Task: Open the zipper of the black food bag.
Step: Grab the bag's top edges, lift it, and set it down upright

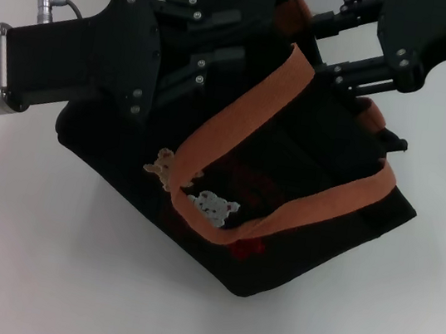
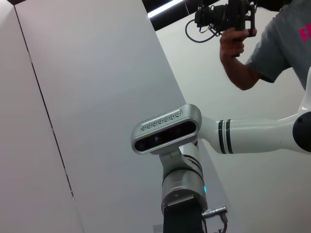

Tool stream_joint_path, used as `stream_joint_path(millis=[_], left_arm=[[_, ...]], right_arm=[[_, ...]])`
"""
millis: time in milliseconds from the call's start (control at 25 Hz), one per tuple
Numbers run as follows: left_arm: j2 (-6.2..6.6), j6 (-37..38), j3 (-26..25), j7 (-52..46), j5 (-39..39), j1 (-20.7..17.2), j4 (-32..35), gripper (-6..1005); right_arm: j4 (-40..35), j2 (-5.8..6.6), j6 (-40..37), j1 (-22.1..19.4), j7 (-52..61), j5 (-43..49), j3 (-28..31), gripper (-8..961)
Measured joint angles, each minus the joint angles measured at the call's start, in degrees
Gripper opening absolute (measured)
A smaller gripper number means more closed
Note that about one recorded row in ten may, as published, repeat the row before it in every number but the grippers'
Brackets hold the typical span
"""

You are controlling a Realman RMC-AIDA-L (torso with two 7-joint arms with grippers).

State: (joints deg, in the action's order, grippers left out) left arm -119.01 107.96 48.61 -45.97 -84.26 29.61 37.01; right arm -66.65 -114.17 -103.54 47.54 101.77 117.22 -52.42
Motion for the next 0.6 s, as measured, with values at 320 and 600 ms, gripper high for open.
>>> stream_joint_path(millis=[320,600], left_arm=[[0.07,0.0,0.0,0.0,0.0,-0.1,0.1,182],[0.09,0.8,0.0,0.2,0.3,0.0,0.6,167]], right_arm=[[2.8,-0.46,1.3,1.5,-0.6,0.8,-1.4,534],[2.6,-2.52,7.0,2.1,-0.2,6.0,-5.6,485]])
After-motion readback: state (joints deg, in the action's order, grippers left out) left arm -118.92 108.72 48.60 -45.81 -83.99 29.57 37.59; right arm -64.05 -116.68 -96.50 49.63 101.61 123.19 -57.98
